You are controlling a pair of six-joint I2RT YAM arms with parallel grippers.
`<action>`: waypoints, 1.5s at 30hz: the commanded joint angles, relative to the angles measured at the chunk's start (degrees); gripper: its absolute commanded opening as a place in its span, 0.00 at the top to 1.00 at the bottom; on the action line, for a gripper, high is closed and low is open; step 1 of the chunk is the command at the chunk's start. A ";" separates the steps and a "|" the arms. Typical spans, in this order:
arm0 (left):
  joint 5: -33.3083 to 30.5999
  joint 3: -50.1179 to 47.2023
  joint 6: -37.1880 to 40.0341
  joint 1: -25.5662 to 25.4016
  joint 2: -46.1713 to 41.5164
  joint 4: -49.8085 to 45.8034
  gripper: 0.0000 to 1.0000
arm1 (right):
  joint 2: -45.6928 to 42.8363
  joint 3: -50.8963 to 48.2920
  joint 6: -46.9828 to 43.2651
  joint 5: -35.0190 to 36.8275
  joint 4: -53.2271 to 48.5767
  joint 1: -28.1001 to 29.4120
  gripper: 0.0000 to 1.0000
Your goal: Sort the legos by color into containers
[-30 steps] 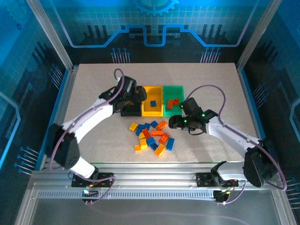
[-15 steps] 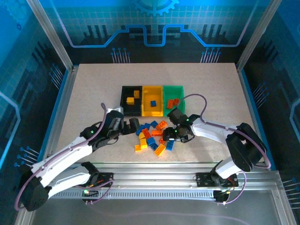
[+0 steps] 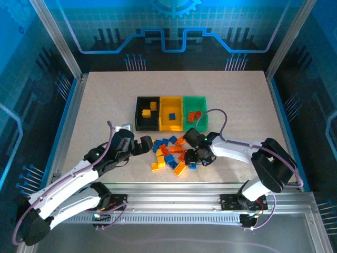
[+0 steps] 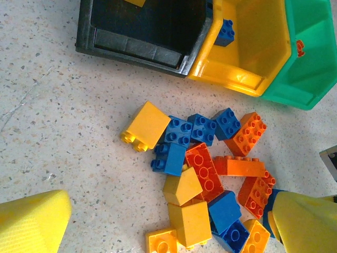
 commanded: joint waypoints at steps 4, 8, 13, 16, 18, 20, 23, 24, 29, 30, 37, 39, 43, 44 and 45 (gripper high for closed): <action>-1.08 -0.75 -0.51 0.08 -0.02 -0.89 0.01 | -2.63 -1.76 2.36 6.80 -4.32 -1.13 0.40; -1.35 -1.25 -0.66 0.12 0.13 -0.93 0.01 | -2.06 -1.72 -0.63 3.67 -1.62 -2.49 0.39; -1.87 -1.09 -0.59 0.06 0.34 -1.02 0.01 | 2.99 0.01 -2.09 1.89 -1.37 -2.57 0.51; -2.01 -0.94 -0.58 0.18 0.36 -1.68 0.01 | 3.36 -0.01 -2.09 1.73 -1.36 -2.54 0.62; -2.01 -0.86 -0.63 0.17 0.26 -2.13 0.01 | 1.65 0.00 -2.88 1.86 -1.38 -2.62 0.65; -2.14 -0.92 -0.56 0.13 0.09 -2.63 0.01 | -0.58 1.78 -4.56 2.46 -2.68 -2.82 0.68; -2.52 -0.94 -0.42 0.16 -0.30 -3.42 0.01 | -3.99 7.08 -8.37 2.49 -4.18 -3.23 0.69; -2.65 -1.11 -0.52 0.20 -0.51 -3.74 0.01 | -4.54 9.63 -9.64 2.40 -4.60 -3.42 0.69; -2.32 -2.46 -1.71 0.18 -1.58 -4.29 0.01 | 0.36 23.81 -14.73 3.04 -4.35 -4.16 0.68; -2.19 -2.61 -1.86 0.19 -1.71 -4.40 0.01 | 2.69 27.04 -15.34 3.00 -4.07 -4.55 0.68; -2.09 -2.35 -2.08 0.14 -1.76 -7.16 0.01 | 21.31 47.27 -17.09 5.34 -4.41 -6.93 0.67; -1.65 -2.35 -1.72 0.15 -2.04 -7.61 0.01 | 27.25 53.89 -17.69 6.71 -6.26 -7.37 0.67; -1.06 -2.44 -1.36 0.09 -2.29 -8.17 0.01 | 35.75 63.07 -18.07 7.56 -9.93 -8.17 0.66; -0.81 -2.52 -1.28 0.12 -2.29 -8.23 0.01 | 37.04 64.50 -17.93 7.79 -10.30 -8.41 0.66; -0.69 -2.61 -1.28 0.14 -2.26 -8.28 0.01 | 38.09 65.56 -17.69 7.94 -10.77 -8.60 0.65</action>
